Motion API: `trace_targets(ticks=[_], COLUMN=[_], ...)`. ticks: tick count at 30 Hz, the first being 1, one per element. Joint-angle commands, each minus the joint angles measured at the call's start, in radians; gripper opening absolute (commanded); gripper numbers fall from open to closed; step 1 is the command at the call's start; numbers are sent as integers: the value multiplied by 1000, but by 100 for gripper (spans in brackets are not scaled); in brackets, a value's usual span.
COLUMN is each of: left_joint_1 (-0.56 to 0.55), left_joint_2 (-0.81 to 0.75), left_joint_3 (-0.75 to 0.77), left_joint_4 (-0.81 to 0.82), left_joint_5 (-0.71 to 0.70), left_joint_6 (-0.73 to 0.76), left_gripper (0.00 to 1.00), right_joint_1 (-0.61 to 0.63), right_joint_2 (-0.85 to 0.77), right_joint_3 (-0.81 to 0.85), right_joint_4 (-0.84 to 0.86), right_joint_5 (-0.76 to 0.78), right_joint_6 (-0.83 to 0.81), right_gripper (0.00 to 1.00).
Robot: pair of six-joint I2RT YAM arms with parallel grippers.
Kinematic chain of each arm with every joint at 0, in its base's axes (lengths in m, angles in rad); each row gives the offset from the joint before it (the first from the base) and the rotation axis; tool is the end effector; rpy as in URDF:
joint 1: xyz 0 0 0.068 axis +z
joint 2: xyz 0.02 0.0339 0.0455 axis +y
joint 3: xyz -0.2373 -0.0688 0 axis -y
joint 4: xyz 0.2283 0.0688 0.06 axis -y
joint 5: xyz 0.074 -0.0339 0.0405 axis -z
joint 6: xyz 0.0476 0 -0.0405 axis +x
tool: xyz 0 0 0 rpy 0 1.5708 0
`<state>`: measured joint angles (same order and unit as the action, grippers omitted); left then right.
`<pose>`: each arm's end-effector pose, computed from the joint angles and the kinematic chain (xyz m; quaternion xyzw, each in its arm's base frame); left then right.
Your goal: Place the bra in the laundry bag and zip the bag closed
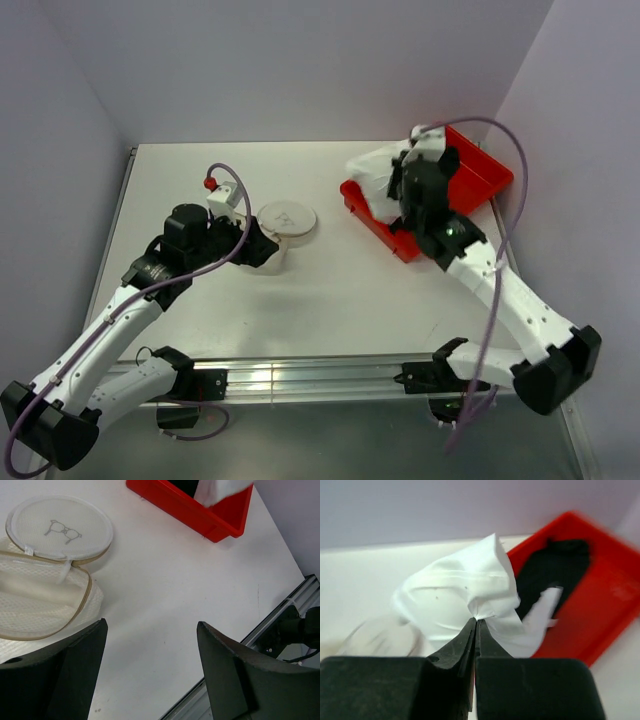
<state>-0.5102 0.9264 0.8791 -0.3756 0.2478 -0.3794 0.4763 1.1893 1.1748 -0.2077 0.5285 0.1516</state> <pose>0.1844 -0.1166 0.3030 0.1214 0.8272 -0.3255 0.4417 0.2537 0.1039 0.3651 0.0390 0.7705 -0.0079 0.6362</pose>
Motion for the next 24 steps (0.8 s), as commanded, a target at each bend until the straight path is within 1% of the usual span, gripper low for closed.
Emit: trace_targets(ticks=[1, 2, 3, 4, 5, 6, 7, 8, 9, 10, 11, 14, 16, 18, 20, 21, 22, 23, 24], left_joint_1=[2, 2, 2, 2, 1, 2, 2, 2, 2, -1, -2, -24, -71, -112, -177, -213, -231, -247, -263], left_joint_2=[-17, -23, -27, -32, -34, -32, -29, -18, -9, -2, 17, 52, 63, 84, 115, 127, 138, 164, 176], left_joint_3=[3, 1, 1, 0, 0, -3, -6, -15, -20, -26, -37, -40, -38, -32, -32, -35, -45, -49, -52], left_joint_4=[44, 44, 46, 49, 52, 50, 52, 56, 60, 66, 79, 93, 95, 98, 95, 95, 95, 96, 109], left_joint_5=[28, 27, 27, 28, 27, 24, 24, 25, 27, 30, 34, 47, -5, -48, -116, -133, -180, -197, -205], left_joint_6=[-32, -38, -45, -61, -70, -78, -97, -108, -118, -139, -148, -174, -182, -185, -191, -193, -194, -194, -190], left_gripper=[79, 79, 80, 80, 80, 80, 80, 80, 80, 80, 80, 77, 76, 73, 71, 70, 69, 68, 68], right_joint_1=[230, 284, 333, 422, 464, 510, 553, 615, 637, 653, 668, 667, 653, 616, 587, 555, 545, 538, 533], right_joint_2=[-85, -121, -137, -149, -170, -181, -195, -213, -220, -226, -249, -310, -332, -339, -329, -317, -292, -280, -275], right_joint_3=[-159, -197, -283, -323, -363, -439, -470, -492, -498, -495, -495, -491, -484, -481, -497, -500, -501, -506, -510], right_joint_4=[-117, -140, -159, -189, -197, -193, -174, -180, -202, -244, -254, -266, -265, -259, -223, -222, -235, -248, -269], right_joint_5=[38, 24, 13, -7, -72, -108, -148, -235, -248, -248, -243, -202, -148, -127, -145, -157, -133, -105, -66], right_joint_6=[95, 123, 213, 259, 308, 375, 396, 411, 443, 453, 454, 431, 411, 411, 401, 410, 425, 445, 501], right_gripper=[0, 0, 0, 0, 3, 7, 15, 50, 65, 73, 78, 78, 76, 69, 59, 57, 53, 48, 45])
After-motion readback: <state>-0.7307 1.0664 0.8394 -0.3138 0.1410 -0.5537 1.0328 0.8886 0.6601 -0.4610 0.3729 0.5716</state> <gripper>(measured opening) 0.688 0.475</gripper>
